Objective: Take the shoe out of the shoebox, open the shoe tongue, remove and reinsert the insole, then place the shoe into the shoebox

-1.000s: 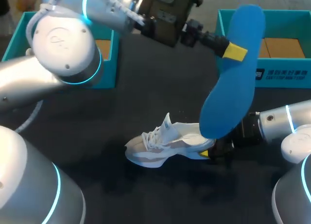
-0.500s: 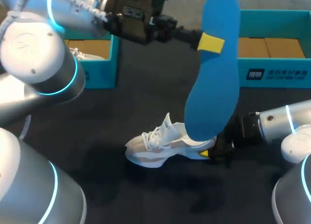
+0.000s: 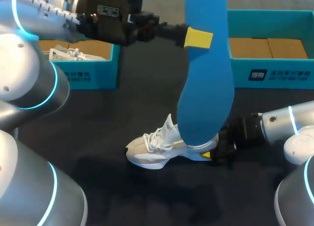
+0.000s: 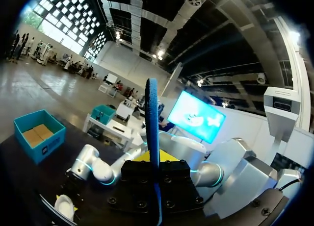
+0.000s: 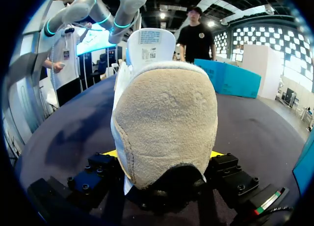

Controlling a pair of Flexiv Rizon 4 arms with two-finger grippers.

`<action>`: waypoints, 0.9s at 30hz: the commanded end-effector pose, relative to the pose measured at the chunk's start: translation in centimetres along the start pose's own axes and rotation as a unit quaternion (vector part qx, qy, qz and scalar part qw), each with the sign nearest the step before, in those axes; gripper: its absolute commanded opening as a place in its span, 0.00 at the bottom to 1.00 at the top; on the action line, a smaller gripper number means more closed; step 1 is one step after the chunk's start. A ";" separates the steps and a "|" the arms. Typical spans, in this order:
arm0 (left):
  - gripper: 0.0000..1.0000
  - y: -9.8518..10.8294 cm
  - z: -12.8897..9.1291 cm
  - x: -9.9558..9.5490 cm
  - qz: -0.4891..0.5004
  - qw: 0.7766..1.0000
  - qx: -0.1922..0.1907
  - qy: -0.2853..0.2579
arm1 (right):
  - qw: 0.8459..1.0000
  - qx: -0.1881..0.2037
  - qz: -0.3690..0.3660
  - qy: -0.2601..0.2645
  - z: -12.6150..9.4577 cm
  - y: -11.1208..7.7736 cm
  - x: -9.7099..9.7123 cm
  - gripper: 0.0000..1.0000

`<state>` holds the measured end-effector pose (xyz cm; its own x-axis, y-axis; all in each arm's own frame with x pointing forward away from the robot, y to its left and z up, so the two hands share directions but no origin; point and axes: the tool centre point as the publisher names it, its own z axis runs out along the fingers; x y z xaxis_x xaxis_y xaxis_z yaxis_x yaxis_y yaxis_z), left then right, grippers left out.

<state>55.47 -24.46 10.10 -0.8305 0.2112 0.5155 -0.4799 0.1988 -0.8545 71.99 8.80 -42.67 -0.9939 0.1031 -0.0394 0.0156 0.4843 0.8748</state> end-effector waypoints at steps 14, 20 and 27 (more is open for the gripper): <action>0.00 3.2 -1.8 -0.3 -0.048 0.999 0.004 -0.015 | 1.000 0.001 0.000 -0.001 0.2 -0.1 0.0 0.00; 0.00 3.2 -1.8 -0.3 -0.048 0.999 0.004 -0.015 | 1.000 0.001 0.000 -0.001 0.2 -0.1 0.0 0.00; 0.00 3.2 -1.8 -0.3 -0.048 0.999 0.004 -0.015 | 1.000 0.001 0.000 -0.001 0.2 -0.1 0.0 0.00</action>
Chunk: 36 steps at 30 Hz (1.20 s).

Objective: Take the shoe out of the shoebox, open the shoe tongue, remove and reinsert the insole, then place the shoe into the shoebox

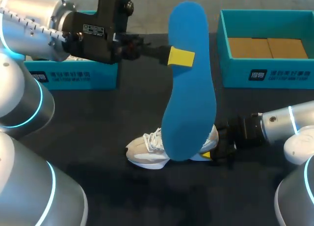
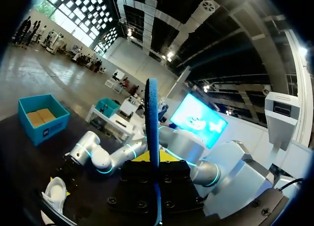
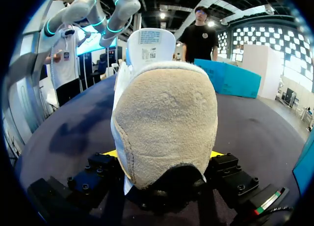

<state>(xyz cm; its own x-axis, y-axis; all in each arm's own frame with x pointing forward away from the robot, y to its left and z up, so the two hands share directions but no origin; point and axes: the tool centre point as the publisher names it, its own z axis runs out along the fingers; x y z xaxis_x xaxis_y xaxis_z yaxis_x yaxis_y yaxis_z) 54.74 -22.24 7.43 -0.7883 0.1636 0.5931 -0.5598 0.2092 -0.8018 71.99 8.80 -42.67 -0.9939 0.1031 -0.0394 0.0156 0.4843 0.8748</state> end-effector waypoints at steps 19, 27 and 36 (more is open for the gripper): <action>0.00 0.1 0.0 0.0 0.000 1.000 0.000 0.000 | 1.000 0.001 0.000 -0.001 0.2 -0.1 0.0 0.00; 0.00 0.1 0.0 0.0 0.000 1.000 0.000 0.000 | 1.000 0.023 0.003 -0.005 -0.1 -0.5 -0.3 0.58; 0.00 0.1 0.0 0.0 0.000 1.000 0.000 0.000 | 0.998 0.061 0.004 -0.009 -1.3 1.0 0.0 1.00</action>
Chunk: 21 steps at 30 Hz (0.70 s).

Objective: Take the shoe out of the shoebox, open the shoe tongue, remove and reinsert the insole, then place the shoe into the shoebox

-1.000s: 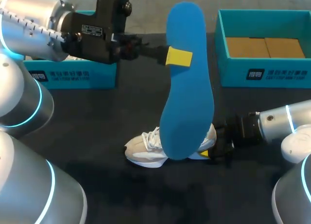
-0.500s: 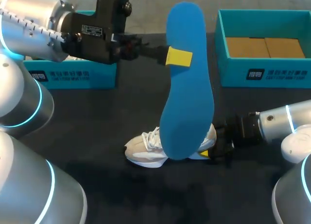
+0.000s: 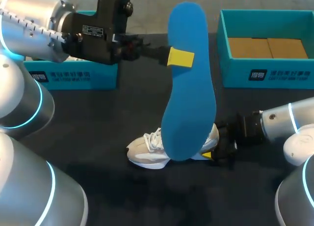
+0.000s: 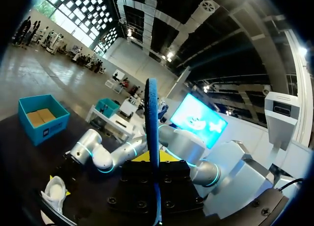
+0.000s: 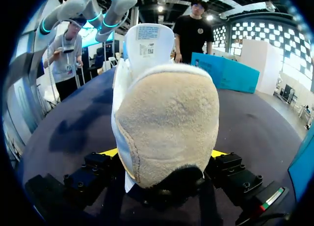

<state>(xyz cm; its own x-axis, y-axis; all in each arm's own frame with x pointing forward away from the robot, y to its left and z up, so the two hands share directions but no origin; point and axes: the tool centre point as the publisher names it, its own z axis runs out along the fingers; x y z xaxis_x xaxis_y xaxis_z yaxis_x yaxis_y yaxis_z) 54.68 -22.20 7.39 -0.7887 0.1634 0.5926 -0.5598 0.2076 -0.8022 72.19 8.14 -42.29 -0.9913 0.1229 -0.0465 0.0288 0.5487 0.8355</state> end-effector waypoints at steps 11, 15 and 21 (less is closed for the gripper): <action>0.00 0.0 0.0 0.0 0.000 1.000 -0.001 0.000 | 0.990 0.138 0.032 -0.006 -2.5 2.5 0.7 1.00; 0.00 0.0 0.0 0.0 0.000 1.000 -0.001 0.000 | 0.980 0.192 0.045 -0.009 -3.5 3.3 0.7 1.00; 0.00 0.0 0.0 0.0 0.000 1.000 -0.001 0.000 | 0.970 0.238 0.049 -0.031 -5.4 4.1 0.8 1.00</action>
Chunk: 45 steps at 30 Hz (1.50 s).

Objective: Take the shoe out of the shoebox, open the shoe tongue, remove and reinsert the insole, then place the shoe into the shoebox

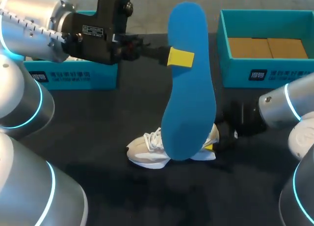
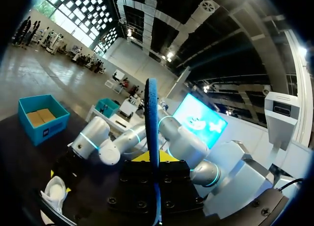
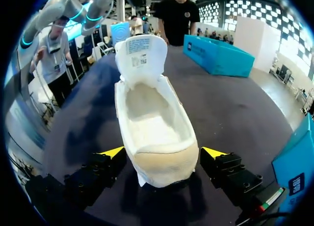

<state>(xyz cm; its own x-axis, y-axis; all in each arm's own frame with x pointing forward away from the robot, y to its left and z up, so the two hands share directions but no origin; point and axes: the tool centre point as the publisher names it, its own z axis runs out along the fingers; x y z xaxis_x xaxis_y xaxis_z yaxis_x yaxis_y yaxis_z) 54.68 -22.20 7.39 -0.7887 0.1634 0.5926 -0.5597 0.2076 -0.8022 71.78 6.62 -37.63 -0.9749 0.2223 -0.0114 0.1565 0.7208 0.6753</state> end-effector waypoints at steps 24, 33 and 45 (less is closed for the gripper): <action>0.00 0.0 0.0 0.0 0.000 1.000 -0.001 0.000 | 0.959 0.277 -0.036 -0.036 -4.6 2.5 0.9 1.00; 0.00 0.0 0.0 0.0 0.000 1.000 -0.001 0.000 | 0.952 0.303 -0.039 -0.032 -5.6 3.1 0.5 1.00; 0.00 0.0 0.0 0.0 0.000 1.000 -0.001 0.000 | 0.947 0.318 -0.043 -0.032 -5.7 3.1 0.3 1.00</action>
<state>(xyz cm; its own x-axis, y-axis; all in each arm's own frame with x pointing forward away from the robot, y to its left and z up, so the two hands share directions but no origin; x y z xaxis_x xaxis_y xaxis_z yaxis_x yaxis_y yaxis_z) 54.68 -22.20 7.39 -0.7887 0.1634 0.5926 -0.5598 0.2076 -0.8022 71.10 4.80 -31.38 -0.9806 0.1678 -0.1016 0.1490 0.9740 0.1708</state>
